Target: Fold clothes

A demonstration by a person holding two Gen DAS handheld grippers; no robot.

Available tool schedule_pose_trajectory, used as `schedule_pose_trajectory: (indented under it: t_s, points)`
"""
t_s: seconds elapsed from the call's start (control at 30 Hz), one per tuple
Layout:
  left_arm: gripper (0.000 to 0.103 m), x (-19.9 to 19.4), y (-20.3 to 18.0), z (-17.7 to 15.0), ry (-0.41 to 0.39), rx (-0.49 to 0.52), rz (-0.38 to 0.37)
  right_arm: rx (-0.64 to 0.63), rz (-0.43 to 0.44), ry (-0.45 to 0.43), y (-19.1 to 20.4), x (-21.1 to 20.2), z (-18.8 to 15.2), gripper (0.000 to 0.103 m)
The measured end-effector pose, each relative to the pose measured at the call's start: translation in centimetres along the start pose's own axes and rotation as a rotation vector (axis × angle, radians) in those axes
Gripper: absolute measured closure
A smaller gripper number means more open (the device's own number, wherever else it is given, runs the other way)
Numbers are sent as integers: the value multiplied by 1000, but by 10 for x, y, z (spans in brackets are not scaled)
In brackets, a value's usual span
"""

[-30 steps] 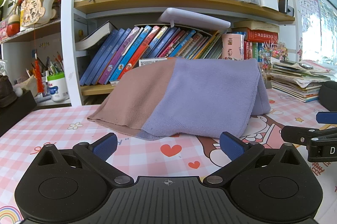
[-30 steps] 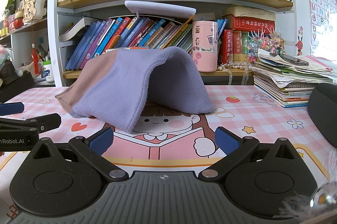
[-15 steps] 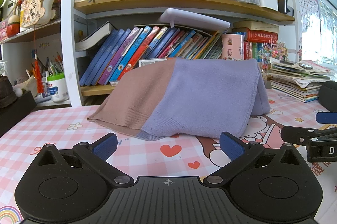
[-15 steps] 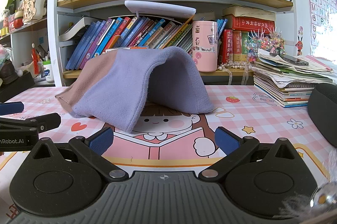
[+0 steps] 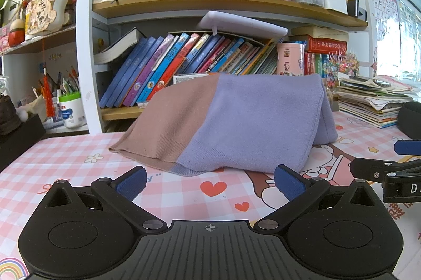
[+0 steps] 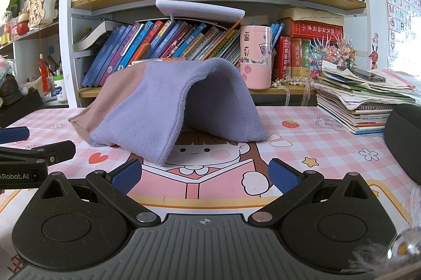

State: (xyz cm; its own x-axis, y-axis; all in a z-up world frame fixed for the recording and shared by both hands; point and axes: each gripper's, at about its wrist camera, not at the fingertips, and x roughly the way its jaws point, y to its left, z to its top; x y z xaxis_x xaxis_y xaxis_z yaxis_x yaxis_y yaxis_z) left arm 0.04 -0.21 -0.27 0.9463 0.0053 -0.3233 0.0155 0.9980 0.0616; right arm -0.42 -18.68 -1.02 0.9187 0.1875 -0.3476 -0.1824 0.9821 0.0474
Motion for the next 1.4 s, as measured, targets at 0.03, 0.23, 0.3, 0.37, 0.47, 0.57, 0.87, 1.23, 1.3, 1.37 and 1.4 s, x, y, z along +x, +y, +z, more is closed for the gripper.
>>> schedule_pose_trajectory:
  t_s: [0.03, 0.23, 0.3, 0.37, 0.47, 0.57, 0.87, 1.23, 1.3, 1.37, 1.4]
  points:
    - [0, 0, 0, 0, 0, 0, 0, 0, 0, 0, 0, 0, 0, 0]
    - [0, 0, -1, -1, -2, 3, 1, -1, 0, 0, 0, 0, 0, 0]
    - [0, 0, -2, 0, 2, 8, 2, -2, 0, 0, 0, 0, 0, 0]
    - [0, 1, -3, 0, 6, 12, 2, -4, 1, 1, 0, 0, 0, 0]
    - [0, 0, -3, 0, 2, 12, 6, -8, -27, 17, 1, 3, 0, 0]
    - [0, -3, -3, -1, -17, 5, 12, -4, -63, 50, 1, 9, 0, 0]
    - [0, -16, -6, -2, -107, 34, -46, 47, 78, 24, -8, 2, 0, 0]
    - [0, 25, -50, 12, 3, 166, -176, 646, 264, 123, -88, 66, 48, 55]
    - [0, 37, -67, 17, 7, 208, -186, 782, 292, 147, -105, 91, 54, 62]
    - [0, 53, -82, 21, 13, 250, -181, 933, 312, 149, -121, 111, 53, 59]
    - [0, 61, -90, 23, 17, 272, -176, 1008, 322, 149, -129, 120, 52, 58]
